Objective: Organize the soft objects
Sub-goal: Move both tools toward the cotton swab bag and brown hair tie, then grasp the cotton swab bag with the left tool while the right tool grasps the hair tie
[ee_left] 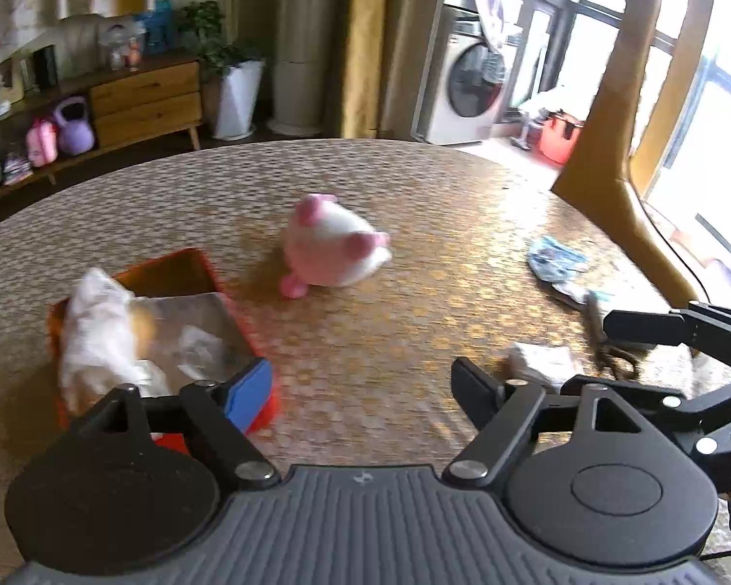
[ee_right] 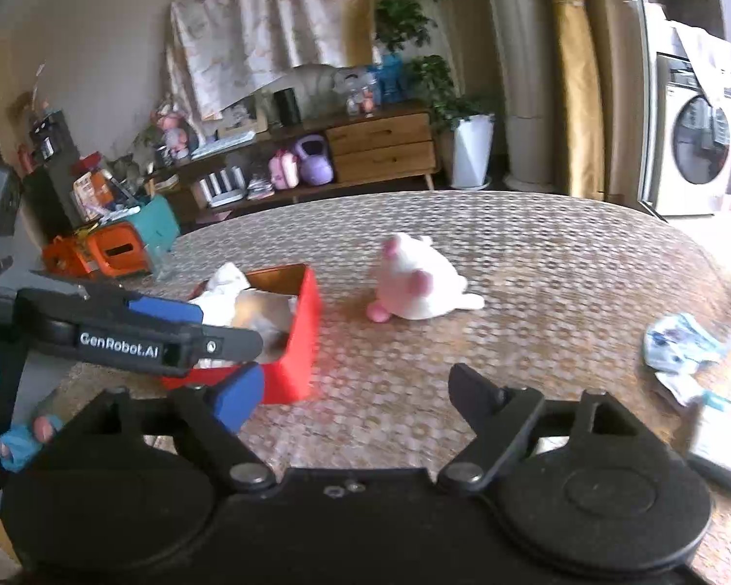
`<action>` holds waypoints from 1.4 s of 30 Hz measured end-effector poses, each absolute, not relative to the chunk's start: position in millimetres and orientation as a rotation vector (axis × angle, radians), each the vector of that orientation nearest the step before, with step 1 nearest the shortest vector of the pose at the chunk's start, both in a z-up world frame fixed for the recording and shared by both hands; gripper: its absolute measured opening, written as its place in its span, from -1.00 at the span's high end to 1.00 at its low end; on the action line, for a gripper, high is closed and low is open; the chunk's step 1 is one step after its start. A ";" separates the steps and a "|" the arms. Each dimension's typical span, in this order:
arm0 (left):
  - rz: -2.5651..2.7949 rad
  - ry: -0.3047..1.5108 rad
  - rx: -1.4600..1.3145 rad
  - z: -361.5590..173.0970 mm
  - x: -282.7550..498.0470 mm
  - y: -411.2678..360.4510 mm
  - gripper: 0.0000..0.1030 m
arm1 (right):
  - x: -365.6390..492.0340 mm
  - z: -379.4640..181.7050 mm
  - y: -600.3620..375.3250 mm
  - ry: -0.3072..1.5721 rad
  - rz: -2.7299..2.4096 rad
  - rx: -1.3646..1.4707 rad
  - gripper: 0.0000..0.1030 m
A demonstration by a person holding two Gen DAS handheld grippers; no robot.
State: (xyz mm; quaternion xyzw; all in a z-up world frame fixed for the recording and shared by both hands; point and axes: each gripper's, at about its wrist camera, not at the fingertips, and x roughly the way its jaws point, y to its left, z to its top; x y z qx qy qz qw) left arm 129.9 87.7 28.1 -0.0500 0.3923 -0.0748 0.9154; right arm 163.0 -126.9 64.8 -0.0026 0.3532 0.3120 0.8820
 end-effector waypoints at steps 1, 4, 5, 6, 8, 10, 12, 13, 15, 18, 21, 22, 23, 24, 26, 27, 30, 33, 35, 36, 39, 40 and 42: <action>-0.167 0.803 -0.103 27.3 129.5 79.4 -0.61 | 162.2 65.3 -135.7 0.734 0.641 0.002 -0.70; -0.211 0.799 -0.108 26.1 129.9 59.2 -0.64 | 159.2 65.9 -160.8 0.725 0.610 0.016 -0.80; -0.225 0.797 -0.107 25.6 130.4 52.5 -0.66 | 158.2 65.9 -168.2 0.723 0.597 0.015 -0.83; -0.238 0.794 -0.106 25.4 130.1 46.1 -0.67 | 157.8 65.4 -176.0 0.720 0.581 0.013 -0.83; -0.265 0.790 -0.108 24.5 131.4 34.0 -0.68 | 158.0 63.5 -192.5 0.720 0.554 0.012 -0.86; -0.288 0.795 -0.113 23.3 132.8 22.4 -0.79 | 158.3 61.3 -207.2 0.721 0.528 0.009 -0.86; -0.312 0.793 -0.111 22.4 134.1 10.3 -0.95 | 158.4 58.3 -221.2 0.717 0.494 0.002 -0.87; -0.321 0.790 -0.110 23.5 133.7 4.9 -0.96 | 158.8 56.5 -227.8 0.717 0.479 -0.002 -0.88; -0.331 0.794 -0.101 22.3 136.0 -7.5 -0.96 | 160.3 51.5 -241.8 0.721 0.452 0.002 -0.88; -0.346 0.811 -0.086 17.1 142.6 -25.7 -0.96 | 162.5 43.1 -261.8 0.731 0.417 0.014 -0.88; -0.364 0.852 -0.072 8.6 152.1 -44.2 -0.96 | 162.6 32.9 -279.4 0.739 0.378 0.012 -0.88; -0.378 0.878 -0.076 4.7 157.0 -49.8 -0.96 | 162.6 29.5 -284.4 0.746 0.372 0.015 -0.88; -0.391 0.903 -0.085 0.0 161.5 -55.3 -0.96 | 162.8 26.1 -288.4 0.753 0.366 0.016 -0.88; -0.395 0.924 -0.089 -4.0 165.2 -60.2 -0.96 | 162.9 21.7 -292.6 0.761 0.359 0.014 -0.88; -0.395 0.957 -0.085 -12.5 173.1 -70.9 -0.96 | 163.2 13.4 -298.5 0.777 0.350 0.002 -0.88; -0.398 0.969 -0.079 -17.1 175.5 -74.9 -0.96 | 163.2 9.0 -301.4 0.786 0.347 -0.004 -0.88; -0.396 0.990 -0.039 -29.8 184.3 -88.8 -0.96 | 164.9 -1.5 -309.4 0.812 0.345 -0.003 -0.88; -0.381 1.003 -0.001 -42.1 194.0 -100.7 -0.96 | 168.7 -11.6 -315.2 0.841 0.345 0.002 -0.88; -0.364 1.017 0.005 -49.6 200.8 -106.2 -0.96 | 172.2 -16.9 -318.0 0.855 0.344 0.007 -0.88; -0.359 1.025 0.001 -53.2 204.4 -108.2 -0.96 | 174.0 -19.0 -319.2 0.859 0.344 0.011 -0.87; -0.330 1.040 0.003 -63.2 214.2 -114.5 -0.96 | 180.5 -26.4 -322.5 0.872 0.342 0.019 -0.87; -0.324 1.043 0.006 -65.5 216.8 -116.7 -0.96 | 183.7 -29.6 -323.2 0.879 0.336 0.020 -0.86; -0.304 1.046 0.013 -71.5 222.5 -121.2 -0.96 | 191.2 -37.3 -325.3 0.900 0.324 0.036 -0.84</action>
